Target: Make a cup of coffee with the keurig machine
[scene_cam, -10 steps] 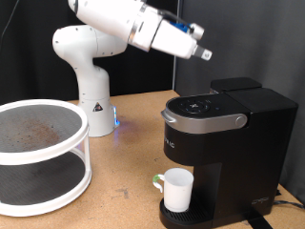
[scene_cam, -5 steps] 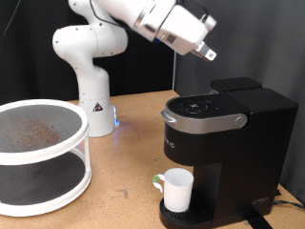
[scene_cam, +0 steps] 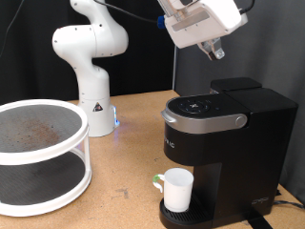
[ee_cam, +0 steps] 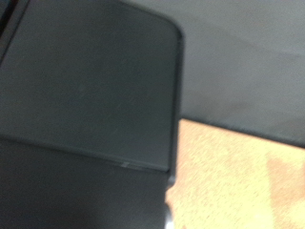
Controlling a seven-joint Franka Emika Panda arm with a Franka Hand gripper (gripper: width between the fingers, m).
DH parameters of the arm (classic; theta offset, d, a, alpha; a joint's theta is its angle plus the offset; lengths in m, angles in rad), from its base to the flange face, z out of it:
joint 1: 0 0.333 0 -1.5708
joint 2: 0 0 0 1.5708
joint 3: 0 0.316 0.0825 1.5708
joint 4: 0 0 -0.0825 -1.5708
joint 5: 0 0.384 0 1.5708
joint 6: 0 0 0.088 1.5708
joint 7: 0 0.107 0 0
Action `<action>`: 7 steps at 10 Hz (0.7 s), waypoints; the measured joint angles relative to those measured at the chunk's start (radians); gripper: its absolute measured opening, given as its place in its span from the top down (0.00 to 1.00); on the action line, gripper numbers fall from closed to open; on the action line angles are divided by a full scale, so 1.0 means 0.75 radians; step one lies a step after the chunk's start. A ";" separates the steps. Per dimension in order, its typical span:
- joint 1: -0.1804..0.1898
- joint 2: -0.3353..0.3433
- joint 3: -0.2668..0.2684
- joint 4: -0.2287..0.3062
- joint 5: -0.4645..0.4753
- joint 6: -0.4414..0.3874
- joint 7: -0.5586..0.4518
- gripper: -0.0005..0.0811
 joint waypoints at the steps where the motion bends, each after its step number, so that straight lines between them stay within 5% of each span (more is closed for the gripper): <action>1: -0.005 -0.001 0.013 -0.020 -0.057 0.096 -0.025 0.99; 2: -0.017 -0.001 0.037 -0.030 -0.224 0.118 -0.013 0.99; 4: -0.034 0.001 0.054 0.026 -0.454 -0.097 0.055 0.99; 7: -0.043 0.007 0.049 0.072 -0.492 -0.169 0.109 0.99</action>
